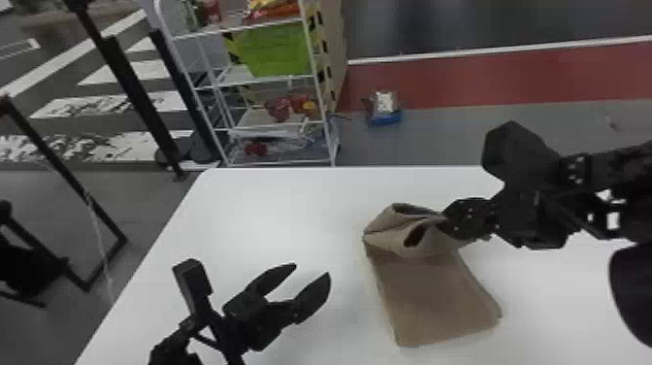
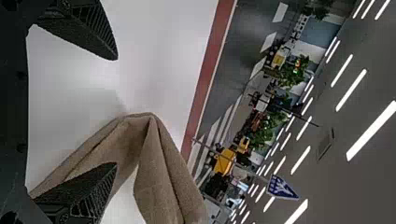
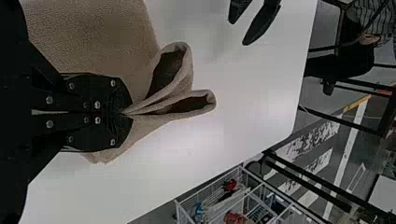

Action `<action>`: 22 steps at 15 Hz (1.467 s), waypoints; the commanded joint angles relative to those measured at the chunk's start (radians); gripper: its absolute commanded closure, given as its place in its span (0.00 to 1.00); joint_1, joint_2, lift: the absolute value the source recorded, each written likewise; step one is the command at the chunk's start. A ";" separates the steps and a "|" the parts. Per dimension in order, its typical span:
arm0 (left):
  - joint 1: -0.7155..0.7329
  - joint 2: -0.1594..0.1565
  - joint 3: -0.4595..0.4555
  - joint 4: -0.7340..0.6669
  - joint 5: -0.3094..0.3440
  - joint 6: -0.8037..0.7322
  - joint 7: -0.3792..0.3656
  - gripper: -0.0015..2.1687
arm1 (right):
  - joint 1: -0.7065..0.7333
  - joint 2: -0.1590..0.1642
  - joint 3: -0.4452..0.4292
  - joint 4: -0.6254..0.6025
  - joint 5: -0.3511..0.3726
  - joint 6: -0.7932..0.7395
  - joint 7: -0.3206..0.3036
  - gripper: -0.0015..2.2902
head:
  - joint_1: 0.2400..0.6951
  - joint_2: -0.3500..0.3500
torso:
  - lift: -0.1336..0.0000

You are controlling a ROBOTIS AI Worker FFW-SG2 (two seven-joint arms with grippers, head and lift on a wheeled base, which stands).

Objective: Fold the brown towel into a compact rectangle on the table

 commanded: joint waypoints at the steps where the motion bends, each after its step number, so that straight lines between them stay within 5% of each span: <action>1: -0.012 -0.003 -0.056 -0.013 -0.024 0.003 0.026 0.04 | 0.023 -0.017 -0.020 -0.042 -0.017 0.005 -0.001 0.62 | 1.00 0.84 | 0.08; 9: -0.006 -0.003 -0.240 -0.071 -0.099 0.092 0.109 0.04 | 0.020 -0.017 -0.040 -0.040 -0.026 -0.004 -0.023 0.62 | 1.00 0.66 | 0.08; 13: -0.018 -0.003 -0.335 -0.021 -0.237 -0.126 0.222 0.04 | 0.028 -0.019 -0.046 -0.042 -0.035 -0.001 -0.021 0.62 | 1.00 0.63 | 0.08; 22: -0.119 -0.003 -0.372 0.119 -0.392 -0.162 0.313 0.04 | 0.024 -0.027 -0.064 -0.063 -0.047 -0.001 -0.023 0.62 | 1.00 0.60 | 0.08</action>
